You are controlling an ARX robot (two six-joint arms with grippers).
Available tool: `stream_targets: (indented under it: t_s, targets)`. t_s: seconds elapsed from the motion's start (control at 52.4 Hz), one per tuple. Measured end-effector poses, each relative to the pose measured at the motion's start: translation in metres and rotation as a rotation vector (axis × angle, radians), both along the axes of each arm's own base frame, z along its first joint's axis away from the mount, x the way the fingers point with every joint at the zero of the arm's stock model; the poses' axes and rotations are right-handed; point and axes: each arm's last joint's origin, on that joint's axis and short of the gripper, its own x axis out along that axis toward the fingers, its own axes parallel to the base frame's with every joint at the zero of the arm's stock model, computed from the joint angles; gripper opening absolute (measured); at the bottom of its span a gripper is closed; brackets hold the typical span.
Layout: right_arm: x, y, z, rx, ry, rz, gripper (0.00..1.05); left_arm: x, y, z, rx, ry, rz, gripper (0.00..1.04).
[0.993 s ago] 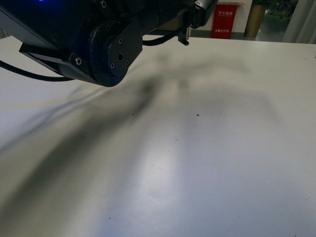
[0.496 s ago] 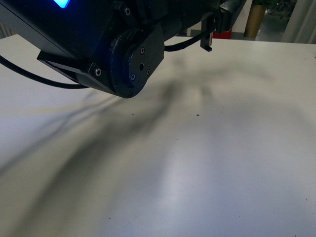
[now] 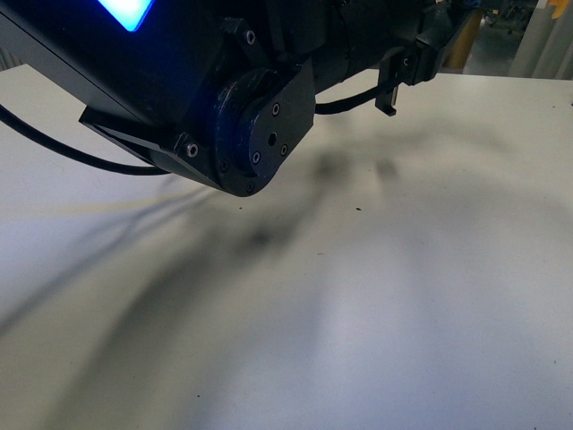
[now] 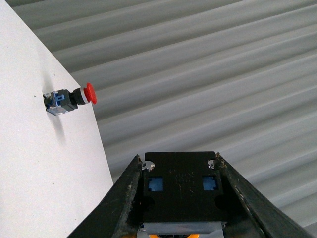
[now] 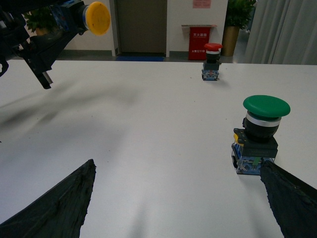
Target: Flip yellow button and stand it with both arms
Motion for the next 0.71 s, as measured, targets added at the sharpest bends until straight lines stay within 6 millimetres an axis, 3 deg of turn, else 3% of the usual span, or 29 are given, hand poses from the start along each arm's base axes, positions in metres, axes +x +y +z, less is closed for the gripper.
stream_targets:
  t_s: [0.707]
  targets:
    - [0.0, 0.0, 0.0, 0.0, 0.0, 0.0, 0.97, -0.0078, -0.0033, 0.0035, 0.039, -0.037, 0.001, 0.36]
